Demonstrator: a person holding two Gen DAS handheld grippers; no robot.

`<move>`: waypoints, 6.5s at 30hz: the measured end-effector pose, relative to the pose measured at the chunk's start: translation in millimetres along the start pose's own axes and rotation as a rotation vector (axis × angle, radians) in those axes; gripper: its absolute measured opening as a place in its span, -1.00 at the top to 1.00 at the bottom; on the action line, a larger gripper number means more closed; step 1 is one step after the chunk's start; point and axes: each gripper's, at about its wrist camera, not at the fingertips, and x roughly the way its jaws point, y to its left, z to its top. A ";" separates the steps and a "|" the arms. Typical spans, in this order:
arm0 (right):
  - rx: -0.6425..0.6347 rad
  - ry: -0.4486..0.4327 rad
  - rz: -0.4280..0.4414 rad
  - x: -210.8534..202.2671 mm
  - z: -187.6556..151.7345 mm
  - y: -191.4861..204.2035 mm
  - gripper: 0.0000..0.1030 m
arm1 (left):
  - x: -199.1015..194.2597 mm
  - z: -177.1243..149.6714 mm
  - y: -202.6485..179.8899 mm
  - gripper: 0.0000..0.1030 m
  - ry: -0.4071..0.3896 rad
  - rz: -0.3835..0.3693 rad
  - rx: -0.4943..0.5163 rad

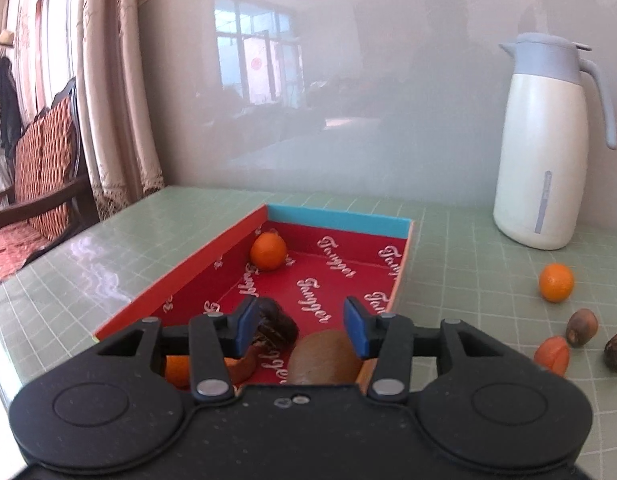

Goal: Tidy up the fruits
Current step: 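Move the right tool back while the left tool approaches the orange piece, then grasp the orange cylindrical fruit piece with the left gripper, then carry the orange piece into the red box and open the left gripper, then move the left tool away while the right tool approaches the oblong seed, then grasp the dark brown oblong seed with the right gripper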

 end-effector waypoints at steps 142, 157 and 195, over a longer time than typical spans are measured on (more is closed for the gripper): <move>0.289 -0.148 -0.740 -133.7 -33.1 -193.2 -1.00 | -5.3 -33.4 -242.8 -0.35 0.171 -0.453 0.321; 0.281 -0.142 -0.737 -130.1 -33.3 -193.6 -1.00 | -46.5 -6.6 -179.0 -0.99 0.015 -0.462 0.274; 0.339 0.031 -0.582 -38.8 -24.5 -183.8 -0.54 | 16.7 6.9 -39.3 -1.00 0.071 -0.095 -0.015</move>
